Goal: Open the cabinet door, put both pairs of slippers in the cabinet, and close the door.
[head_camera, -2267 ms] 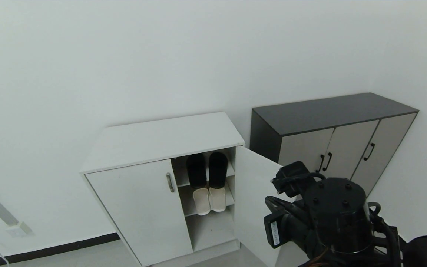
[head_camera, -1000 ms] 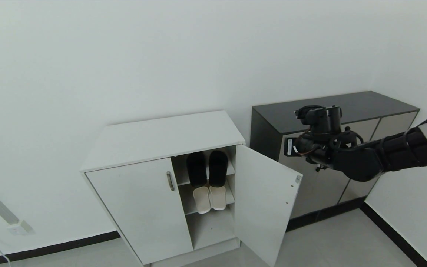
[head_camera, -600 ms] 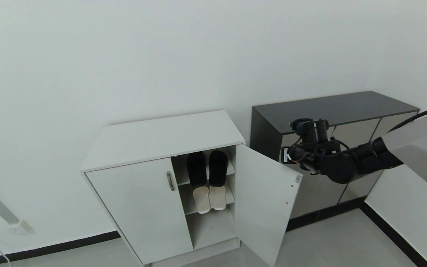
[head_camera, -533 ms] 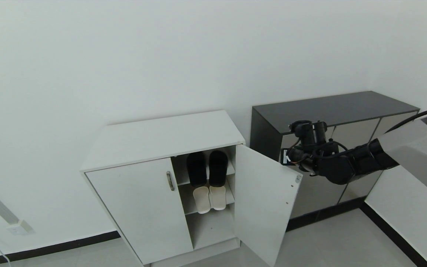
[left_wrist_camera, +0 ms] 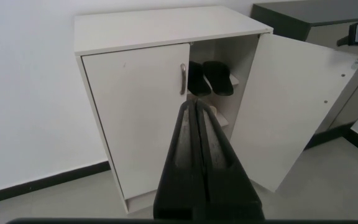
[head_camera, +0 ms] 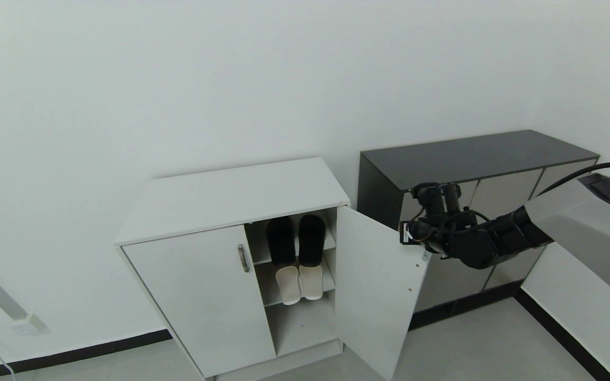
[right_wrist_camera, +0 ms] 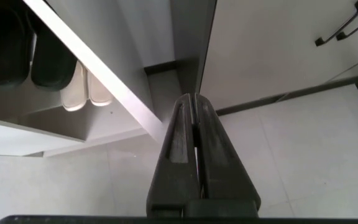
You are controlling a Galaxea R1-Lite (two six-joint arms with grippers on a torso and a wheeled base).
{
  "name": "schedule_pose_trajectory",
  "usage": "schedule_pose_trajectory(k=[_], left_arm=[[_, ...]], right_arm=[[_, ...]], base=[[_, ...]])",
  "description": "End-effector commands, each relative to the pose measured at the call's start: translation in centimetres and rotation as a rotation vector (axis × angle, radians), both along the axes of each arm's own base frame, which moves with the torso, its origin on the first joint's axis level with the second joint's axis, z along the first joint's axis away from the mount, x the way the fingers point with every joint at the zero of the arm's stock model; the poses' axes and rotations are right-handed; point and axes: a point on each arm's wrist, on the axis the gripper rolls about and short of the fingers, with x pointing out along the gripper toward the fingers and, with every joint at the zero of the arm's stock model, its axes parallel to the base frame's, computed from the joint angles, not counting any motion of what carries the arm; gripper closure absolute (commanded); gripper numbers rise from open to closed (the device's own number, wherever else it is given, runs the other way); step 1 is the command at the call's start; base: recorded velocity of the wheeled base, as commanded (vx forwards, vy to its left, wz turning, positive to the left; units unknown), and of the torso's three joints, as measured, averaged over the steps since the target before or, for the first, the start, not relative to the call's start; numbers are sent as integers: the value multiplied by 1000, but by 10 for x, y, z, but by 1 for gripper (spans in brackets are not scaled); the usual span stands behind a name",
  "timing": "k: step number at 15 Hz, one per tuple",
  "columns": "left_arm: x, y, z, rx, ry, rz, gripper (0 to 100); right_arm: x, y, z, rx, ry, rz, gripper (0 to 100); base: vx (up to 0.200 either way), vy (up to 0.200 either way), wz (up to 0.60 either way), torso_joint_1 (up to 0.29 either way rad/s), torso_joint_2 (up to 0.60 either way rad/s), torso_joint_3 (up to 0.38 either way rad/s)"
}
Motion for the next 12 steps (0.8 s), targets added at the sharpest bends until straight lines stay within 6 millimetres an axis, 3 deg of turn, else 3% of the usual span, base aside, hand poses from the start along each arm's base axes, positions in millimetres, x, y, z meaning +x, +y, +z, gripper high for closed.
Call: schedule_pose_trajectory(k=[1,6,9,12], left_arm=[[0,0,0,1,0,-1,100],[0,0,0,-1,0,1,100],[0,0,0,-1,0,-1,100],[0,0,0,-1,0,-1,100]], right_arm=[[-1,2,-1,-3,3,4,100],[-12,11,-7,-15,29,28,100],[-30,25,1,-16,27,74,100],[-65,56,6,-5,45,166,100]], base=[[0,0,0,0,0,0],[0,0,0,0,0,0],[0,0,0,0,0,0],[0,0,0,0,0,0]])
